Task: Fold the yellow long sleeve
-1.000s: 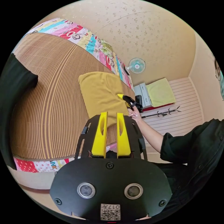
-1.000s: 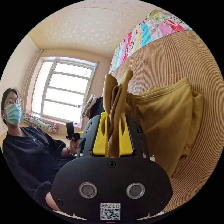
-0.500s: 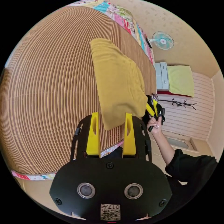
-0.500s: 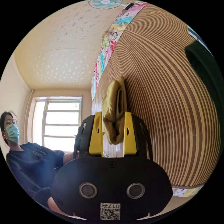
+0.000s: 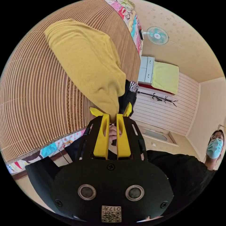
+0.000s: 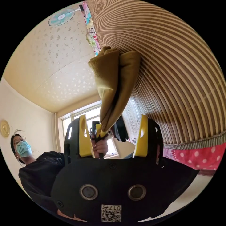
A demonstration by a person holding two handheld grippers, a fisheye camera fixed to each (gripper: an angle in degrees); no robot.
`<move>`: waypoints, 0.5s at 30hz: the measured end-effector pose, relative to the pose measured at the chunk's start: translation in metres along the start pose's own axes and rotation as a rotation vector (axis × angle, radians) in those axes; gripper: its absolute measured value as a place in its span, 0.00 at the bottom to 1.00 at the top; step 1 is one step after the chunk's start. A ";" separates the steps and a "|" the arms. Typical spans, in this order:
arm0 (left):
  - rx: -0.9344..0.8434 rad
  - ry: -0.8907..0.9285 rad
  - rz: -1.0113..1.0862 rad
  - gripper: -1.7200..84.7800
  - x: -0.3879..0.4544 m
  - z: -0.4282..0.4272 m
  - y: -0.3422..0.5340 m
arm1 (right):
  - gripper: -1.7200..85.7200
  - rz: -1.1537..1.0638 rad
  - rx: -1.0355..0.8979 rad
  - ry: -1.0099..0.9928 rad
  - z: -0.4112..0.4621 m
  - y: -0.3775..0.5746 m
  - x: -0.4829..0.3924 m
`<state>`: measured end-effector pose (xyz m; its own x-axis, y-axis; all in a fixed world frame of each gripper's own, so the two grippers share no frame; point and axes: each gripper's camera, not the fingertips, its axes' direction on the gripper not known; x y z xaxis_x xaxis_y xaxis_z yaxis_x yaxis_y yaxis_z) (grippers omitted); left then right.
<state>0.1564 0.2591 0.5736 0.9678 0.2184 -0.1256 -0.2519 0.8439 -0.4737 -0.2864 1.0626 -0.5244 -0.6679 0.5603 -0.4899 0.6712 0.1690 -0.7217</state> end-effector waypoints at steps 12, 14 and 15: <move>-0.036 -0.325 0.278 0.10 0.133 0.019 0.048 | 0.24 -0.390 -0.051 -0.045 0.025 -0.062 -0.302; -0.022 -0.363 0.261 0.10 0.138 0.016 0.047 | 0.22 -0.498 0.024 -0.057 -0.016 -0.065 -0.373; 0.000 -0.379 0.235 0.10 0.139 0.012 0.046 | 0.22 -0.523 0.047 -0.064 -0.030 -0.065 -0.389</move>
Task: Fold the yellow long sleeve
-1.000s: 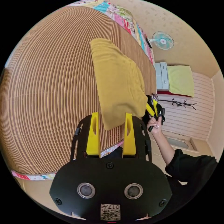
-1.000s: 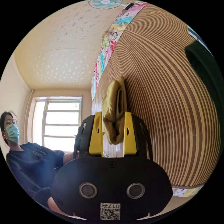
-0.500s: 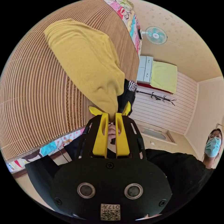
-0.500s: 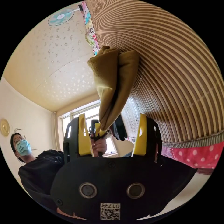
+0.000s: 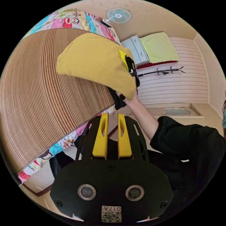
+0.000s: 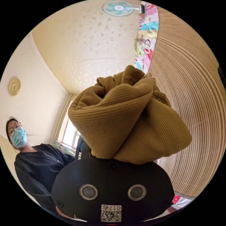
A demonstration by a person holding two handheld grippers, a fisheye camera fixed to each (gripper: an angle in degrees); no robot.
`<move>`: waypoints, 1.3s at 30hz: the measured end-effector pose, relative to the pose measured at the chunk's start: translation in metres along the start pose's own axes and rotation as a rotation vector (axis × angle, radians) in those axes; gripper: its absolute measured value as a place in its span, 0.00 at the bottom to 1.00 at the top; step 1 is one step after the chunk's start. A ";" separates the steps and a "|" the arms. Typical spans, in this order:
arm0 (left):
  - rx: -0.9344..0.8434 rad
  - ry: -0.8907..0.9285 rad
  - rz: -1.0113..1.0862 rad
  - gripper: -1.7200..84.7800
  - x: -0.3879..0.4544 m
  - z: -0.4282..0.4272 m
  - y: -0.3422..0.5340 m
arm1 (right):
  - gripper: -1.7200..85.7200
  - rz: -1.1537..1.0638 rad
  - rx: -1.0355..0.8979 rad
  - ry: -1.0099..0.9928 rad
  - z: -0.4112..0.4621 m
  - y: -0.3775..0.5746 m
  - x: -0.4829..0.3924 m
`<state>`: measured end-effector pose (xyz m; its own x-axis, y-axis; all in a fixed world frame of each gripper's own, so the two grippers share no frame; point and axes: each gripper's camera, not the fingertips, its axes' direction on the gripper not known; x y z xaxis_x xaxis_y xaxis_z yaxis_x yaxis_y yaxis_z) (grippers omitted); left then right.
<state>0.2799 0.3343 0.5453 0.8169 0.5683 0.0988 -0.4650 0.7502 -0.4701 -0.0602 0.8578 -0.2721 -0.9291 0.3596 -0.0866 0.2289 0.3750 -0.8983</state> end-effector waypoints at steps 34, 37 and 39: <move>-0.110 -0.444 -0.333 0.02 -0.058 -0.075 0.013 | 0.02 1.039 0.709 0.767 -0.234 0.169 -0.193; -0.034 -0.432 -0.277 0.01 -0.061 -0.095 0.016 | 0.02 1.094 0.702 0.754 -0.190 0.179 -0.201; 0.009 -0.415 -0.330 0.01 -0.080 -0.106 0.032 | 0.02 1.132 0.720 0.719 -0.165 0.184 -0.204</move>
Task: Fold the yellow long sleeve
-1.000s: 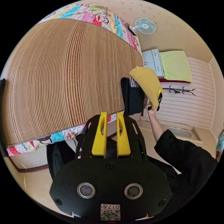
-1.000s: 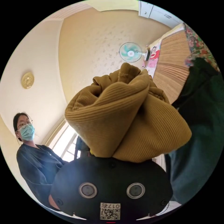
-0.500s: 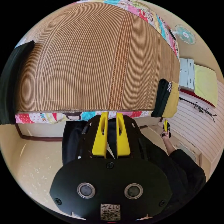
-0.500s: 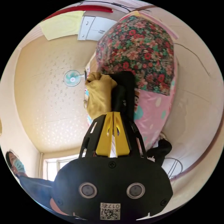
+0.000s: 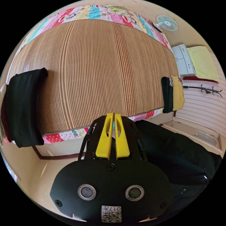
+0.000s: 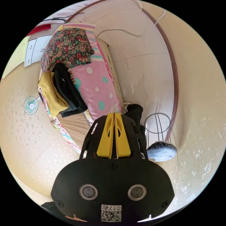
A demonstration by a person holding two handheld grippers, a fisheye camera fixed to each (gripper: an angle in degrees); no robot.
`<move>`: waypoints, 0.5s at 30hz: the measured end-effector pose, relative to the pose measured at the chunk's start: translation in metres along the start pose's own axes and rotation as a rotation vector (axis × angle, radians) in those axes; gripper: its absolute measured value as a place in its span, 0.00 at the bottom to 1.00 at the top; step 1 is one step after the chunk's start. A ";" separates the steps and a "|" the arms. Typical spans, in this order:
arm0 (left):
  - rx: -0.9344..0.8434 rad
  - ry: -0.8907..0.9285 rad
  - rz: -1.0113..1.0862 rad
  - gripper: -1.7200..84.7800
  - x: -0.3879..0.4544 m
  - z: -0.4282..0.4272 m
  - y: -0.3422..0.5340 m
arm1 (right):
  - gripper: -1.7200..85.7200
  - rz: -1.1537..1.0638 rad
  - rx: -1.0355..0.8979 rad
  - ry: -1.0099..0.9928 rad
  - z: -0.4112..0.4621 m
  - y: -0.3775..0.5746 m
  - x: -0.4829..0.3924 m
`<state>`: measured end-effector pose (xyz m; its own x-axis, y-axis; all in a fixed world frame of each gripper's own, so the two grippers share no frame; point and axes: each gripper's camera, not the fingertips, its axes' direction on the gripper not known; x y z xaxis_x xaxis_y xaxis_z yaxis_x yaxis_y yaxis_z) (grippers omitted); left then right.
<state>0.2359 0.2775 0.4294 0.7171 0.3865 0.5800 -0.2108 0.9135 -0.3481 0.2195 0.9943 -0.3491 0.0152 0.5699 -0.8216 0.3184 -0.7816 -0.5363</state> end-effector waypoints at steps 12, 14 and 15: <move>0.068 0.168 -0.594 0.02 -0.225 0.012 0.128 | 0.02 -0.008 0.092 -0.371 0.064 0.094 -0.083; 0.096 0.174 -0.655 0.02 -0.253 0.005 0.146 | 0.02 -0.056 0.090 -0.368 0.073 0.114 -0.096; 0.124 0.159 -0.686 0.02 -0.271 -0.004 0.156 | 0.02 -0.063 0.091 -0.361 0.074 0.119 -0.097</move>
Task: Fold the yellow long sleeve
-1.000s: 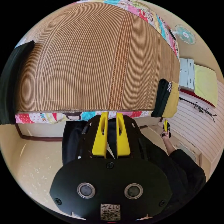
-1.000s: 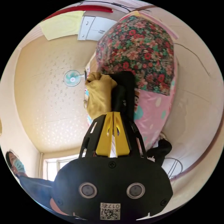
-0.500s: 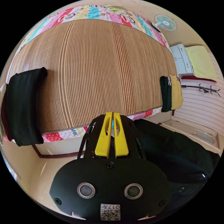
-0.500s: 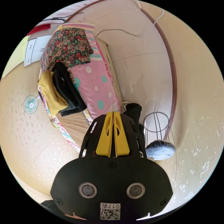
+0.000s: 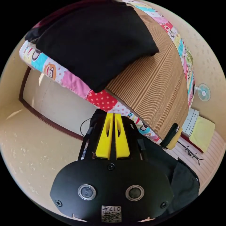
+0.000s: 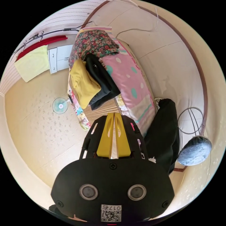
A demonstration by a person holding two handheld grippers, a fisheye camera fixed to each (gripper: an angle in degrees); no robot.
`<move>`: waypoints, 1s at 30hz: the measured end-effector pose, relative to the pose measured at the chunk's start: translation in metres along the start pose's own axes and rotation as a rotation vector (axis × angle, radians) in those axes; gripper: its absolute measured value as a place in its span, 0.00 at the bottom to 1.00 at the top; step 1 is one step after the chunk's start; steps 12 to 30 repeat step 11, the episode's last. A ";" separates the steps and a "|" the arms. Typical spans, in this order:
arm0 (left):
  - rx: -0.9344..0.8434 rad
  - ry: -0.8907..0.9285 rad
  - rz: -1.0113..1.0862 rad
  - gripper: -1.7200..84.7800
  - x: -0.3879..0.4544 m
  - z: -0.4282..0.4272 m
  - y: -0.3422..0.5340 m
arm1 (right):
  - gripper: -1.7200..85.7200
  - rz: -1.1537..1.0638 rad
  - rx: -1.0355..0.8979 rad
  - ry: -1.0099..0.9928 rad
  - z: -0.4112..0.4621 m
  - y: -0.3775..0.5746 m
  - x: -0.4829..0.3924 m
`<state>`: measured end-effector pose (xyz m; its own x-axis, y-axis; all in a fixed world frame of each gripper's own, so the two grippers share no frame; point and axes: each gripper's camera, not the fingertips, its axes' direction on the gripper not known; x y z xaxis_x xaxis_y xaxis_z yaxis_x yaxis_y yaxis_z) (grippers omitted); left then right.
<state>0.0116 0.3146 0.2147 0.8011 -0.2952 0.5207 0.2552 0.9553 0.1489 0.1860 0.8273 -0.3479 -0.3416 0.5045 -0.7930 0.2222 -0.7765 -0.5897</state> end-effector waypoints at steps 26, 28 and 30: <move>0.795 -0.132 0.381 0.11 -0.008 -0.231 -0.053 | 0.02 0.226 0.244 -0.057 -0.073 0.096 0.145; 0.795 -0.132 0.381 0.11 -0.008 -0.231 -0.053 | 0.02 0.226 0.244 -0.057 -0.073 0.096 0.145; 0.795 -0.132 0.381 0.11 -0.008 -0.231 -0.053 | 0.02 0.226 0.244 -0.057 -0.073 0.096 0.145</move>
